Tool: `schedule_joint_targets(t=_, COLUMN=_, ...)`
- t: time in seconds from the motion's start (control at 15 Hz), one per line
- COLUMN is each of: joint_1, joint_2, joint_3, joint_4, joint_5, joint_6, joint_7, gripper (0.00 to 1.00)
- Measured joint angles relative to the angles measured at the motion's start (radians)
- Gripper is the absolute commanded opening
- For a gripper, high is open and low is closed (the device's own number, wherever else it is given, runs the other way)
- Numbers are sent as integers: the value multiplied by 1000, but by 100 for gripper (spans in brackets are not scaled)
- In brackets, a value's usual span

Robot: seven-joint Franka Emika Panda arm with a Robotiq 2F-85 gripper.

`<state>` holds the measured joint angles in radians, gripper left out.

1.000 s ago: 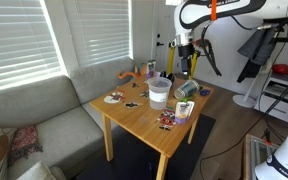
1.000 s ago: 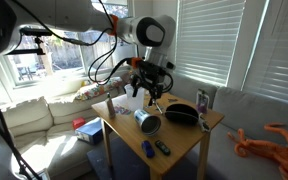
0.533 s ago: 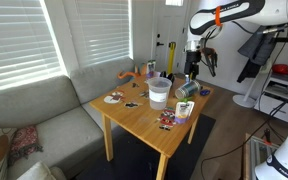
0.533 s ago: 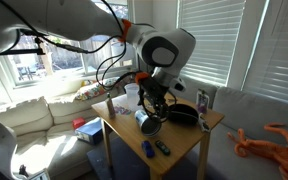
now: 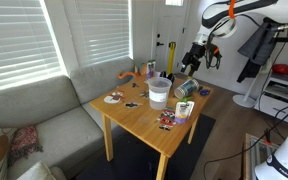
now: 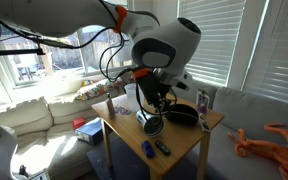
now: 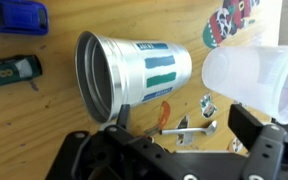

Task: Pick up the clear cup and put it the right way up on the table, pick up the silver cup and put it the right way up on the table, pick up the silver spoon and put it in the clear cup

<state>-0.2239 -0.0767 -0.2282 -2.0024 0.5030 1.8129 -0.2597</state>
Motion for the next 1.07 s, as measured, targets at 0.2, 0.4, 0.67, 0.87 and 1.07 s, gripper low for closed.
schedule_joint_targets(t=0.2, joint_1=0, joint_2=-37, joint_3=-7, joint_4=-38, joint_5=12, joint_6=68, joint_7=15, gripper=100)
schedule_joint_targets(t=0.4, joint_1=-1, joint_2=-39, joint_3=-17, joint_4=-75, joint_5=-12, joint_6=68, joint_7=72, gripper=100)
schedule_joint_targets(t=0.67, joint_1=-1, joint_2=-38, joint_3=-21, joint_4=-114, joint_5=-38, joint_6=77, joint_7=91, gripper=98)
schedule_joint_targets(t=0.87, joint_1=-1, joint_2=-37, joint_3=-21, joint_4=-128, joint_5=-39, joint_6=81, joint_7=96, gripper=66)
schedule_joint_targets(t=1.07, joint_1=3, joint_2=-34, joint_3=-20, joint_4=-140, joint_5=-39, joint_6=81, joint_7=96, gripper=45)
